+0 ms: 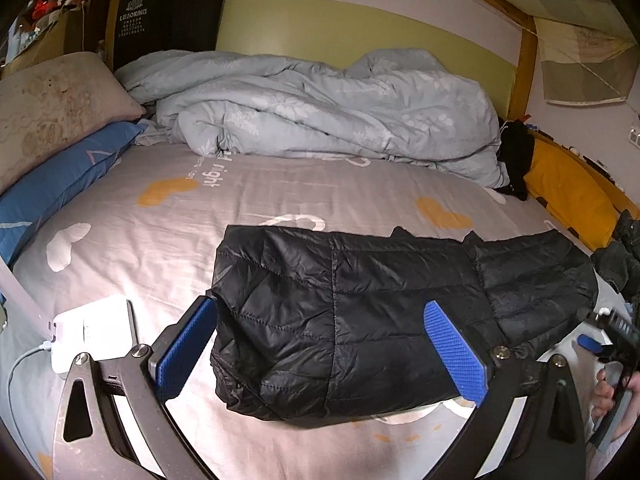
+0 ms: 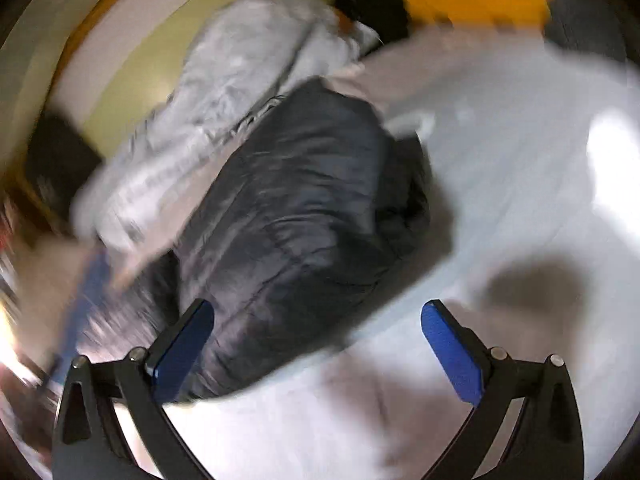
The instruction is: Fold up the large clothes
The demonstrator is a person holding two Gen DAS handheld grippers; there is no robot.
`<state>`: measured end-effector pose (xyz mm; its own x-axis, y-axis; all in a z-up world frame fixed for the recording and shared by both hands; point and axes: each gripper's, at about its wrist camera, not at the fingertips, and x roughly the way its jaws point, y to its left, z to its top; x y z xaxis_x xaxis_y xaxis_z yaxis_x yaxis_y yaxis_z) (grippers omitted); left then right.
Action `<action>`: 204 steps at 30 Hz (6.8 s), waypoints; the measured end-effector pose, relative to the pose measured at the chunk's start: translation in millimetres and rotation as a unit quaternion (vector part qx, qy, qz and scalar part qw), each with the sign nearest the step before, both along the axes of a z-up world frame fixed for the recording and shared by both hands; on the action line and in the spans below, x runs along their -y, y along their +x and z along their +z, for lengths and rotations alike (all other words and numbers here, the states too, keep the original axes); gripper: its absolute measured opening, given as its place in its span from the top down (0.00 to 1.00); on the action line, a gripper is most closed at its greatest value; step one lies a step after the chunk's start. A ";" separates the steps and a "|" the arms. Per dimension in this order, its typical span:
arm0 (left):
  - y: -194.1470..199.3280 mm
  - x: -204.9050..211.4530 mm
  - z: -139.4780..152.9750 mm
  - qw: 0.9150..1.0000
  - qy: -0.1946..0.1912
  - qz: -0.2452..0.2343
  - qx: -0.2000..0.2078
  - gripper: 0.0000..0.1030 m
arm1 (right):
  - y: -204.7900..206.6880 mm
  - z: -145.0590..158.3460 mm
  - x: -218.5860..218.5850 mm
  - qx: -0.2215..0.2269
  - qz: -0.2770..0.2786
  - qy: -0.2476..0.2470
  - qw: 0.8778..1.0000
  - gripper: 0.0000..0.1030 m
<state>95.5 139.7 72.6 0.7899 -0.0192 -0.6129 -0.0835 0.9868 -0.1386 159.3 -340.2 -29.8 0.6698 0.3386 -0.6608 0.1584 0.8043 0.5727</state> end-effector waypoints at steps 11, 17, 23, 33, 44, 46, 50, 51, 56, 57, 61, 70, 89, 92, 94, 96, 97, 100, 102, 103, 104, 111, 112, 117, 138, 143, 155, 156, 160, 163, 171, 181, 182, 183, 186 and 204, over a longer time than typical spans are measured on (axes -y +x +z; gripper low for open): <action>4.6 3.9 -6.6 1.000 -0.003 -0.007 -0.010 0.00 | 34.7 -5.7 3.6 0.030 -0.027 0.026 0.999 0.40; 5.1 8.5 -8.2 1.000 0.006 -0.011 -0.011 0.00 | 31.1 13.0 1.8 0.072 -0.024 -0.045 0.996 0.75; 1.2 5.7 -4.8 1.000 -0.003 -0.018 -0.007 0.00 | 20.5 77.6 11.6 0.133 -0.050 -0.180 0.973 0.78; 3.7 7.2 -2.6 1.000 -0.001 -0.018 -0.007 0.00 | -14.4 141.0 -57.3 0.208 0.025 -0.317 0.925 0.75; 8.5 1.2 -8.6 0.999 -0.019 -0.008 -0.024 0.00 | -48.8 112.4 -183.4 0.251 0.154 -0.240 0.925 0.74; 9.1 -3.3 -9.6 0.999 -0.032 -0.007 -0.029 0.00 | -45.2 95.7 -197.9 0.234 0.181 -0.224 0.929 0.74; 11.8 -14.1 -11.0 0.997 -0.070 -0.001 -0.040 0.00 | -42.3 63.6 -220.8 0.207 0.230 -0.218 0.926 0.74; 13.0 -16.9 -11.7 0.996 -0.080 0.002 -0.043 0.00 | -42.2 56.7 -226.0 0.203 0.240 -0.221 0.923 0.73; 14.4 -23.9 -14.0 0.994 -0.092 0.017 -0.049 0.00 | -51.8 34.4 -235.9 0.204 0.266 -0.244 0.910 0.64; 14.0 -23.5 -13.6 0.995 -0.091 0.017 -0.048 0.00 | -53.9 35.4 -234.7 0.208 0.266 -0.243 0.909 0.60; 12.7 -18.8 -12.3 0.996 -0.081 0.011 -0.043 0.00 | -69.0 50.8 -231.4 0.238 0.256 -0.256 0.901 0.04; 10.6 -9.4 -11.0 0.997 -0.070 -0.012 -0.030 0.00 | -56.3 88.4 -169.2 0.243 0.149 -0.280 0.917 0.00; 4.2 22.2 -3.2 0.991 -0.087 -0.100 0.018 0.00 | 23.4 20.5 -120.7 0.086 0.237 -0.122 0.960 0.12; -0.5 31.4 0.3 0.988 -0.086 -0.123 0.035 0.00 | 14.8 24.1 -139.5 0.100 0.252 -0.156 0.950 0.12; -1.0 38.3 0.8 0.988 -0.080 -0.129 0.037 0.00 | 6.6 26.7 -155.2 0.109 0.254 -0.201 0.940 0.12; 2.3 45.4 -1.7 0.988 -0.075 -0.131 0.032 0.00 | -3.4 29.1 -169.9 0.126 0.258 -0.239 0.928 0.12; 4.7 48.5 -3.5 0.988 -0.072 -0.132 0.028 0.00 | -9.6 28.5 -177.3 0.134 0.263 -0.255 0.921 0.12; 13.5 51.0 -11.3 0.992 -0.064 -0.111 0.017 0.00 | -23.4 25.4 -197.1 0.146 0.279 -0.277 0.908 0.12; 21.7 50.7 -21.0 0.994 -0.053 -0.094 -0.004 0.00 | -25.2 24.7 -199.3 0.146 0.285 -0.273 0.907 0.12; 26.6 50.0 -26.9 0.995 -0.047 -0.084 -0.017 0.00 | -24.6 24.1 -198.9 0.144 0.285 -0.268 0.909 0.12; 31.4 48.2 -34.0 0.996 -0.041 -0.070 -0.032 0.00 | -24.4 24.4 -196.2 0.142 0.284 -0.259 0.912 0.12; 42.4 31.7 -57.5 0.995 -0.064 -0.024 -0.079 0.00 | -17.3 40.1 -185.6 0.165 0.260 -0.247 0.919 0.05; 41.3 32.3 -57.3 0.995 -0.054 -0.017 -0.078 0.00 | -16.5 42.6 -181.3 0.168 0.242 -0.248 0.923 0.00; 39.1 36.9 -62.7 0.996 -0.017 0.002 -0.086 0.00 | 6.7 35.9 -140.8 0.120 0.166 -0.164 0.965 0.00; 48.5 40.9 -86.5 0.969 -0.191 -0.101 -0.119 0.17 | 39.5 3.9 -143.2 0.040 0.253 -0.034 0.966 0.28; 45.4 84.0 -52.6 0.969 -0.182 -0.140 -0.093 0.23 | 36.6 36.5 -113.2 0.055 0.233 -0.066 0.969 0.28; 96.8 249.5 -10.5 0.955 -0.177 -0.232 -0.061 0.33 | 22.7 93.6 37.6 0.104 0.141 -0.156 0.972 0.28; 101.4 266.3 -8.0 0.953 -0.176 -0.240 -0.056 0.33 | 23.3 96.2 49.5 0.108 0.132 -0.162 0.972 0.28; 117.8 330.7 -5.1 0.950 -0.164 -0.264 -0.035 0.33 | 30.2 108.3 103.7 0.132 0.083 -0.203 0.967 0.28; 137.2 379.6 -10.3 0.943 -0.169 -0.286 -0.030 0.33 | 33.6 107.5 140.2 0.148 0.039 -0.242 0.958 0.28; 181.2 490.5 -38.9 0.944 -0.117 -0.308 -0.002 0.29 | 56.5 65.1 224.0 0.122 -0.059 -0.253 0.958 0.28; 180.8 484.4 -67.3 0.946 -0.122 -0.293 -0.065 0.00 | 55.6 37.2 242.4 0.077 -0.042 -0.236 0.968 0.07; 180.6 479.9 -68.5 0.943 -0.137 -0.293 -0.078 0.00 | 55.2 37.0 243.9 0.076 -0.042 -0.226 0.970 0.04; 181.7 475.8 -71.8 0.939 -0.156 -0.293 -0.092 0.00 | 54.5 36.9 246.5 0.076 -0.041 -0.214 0.973 0.03; 198.2 466.4 -91.6 0.914 -0.250 -0.270 -0.171 0.00 | 67.3 33.0 255.8 0.055 -0.017 -0.160 0.985 0.00; 232.4 505.1 -28.7 0.923 -0.158 -0.346 -0.047 0.53 | 93.8 63.9 228.2 0.144 -0.059 -0.231 0.961 0.41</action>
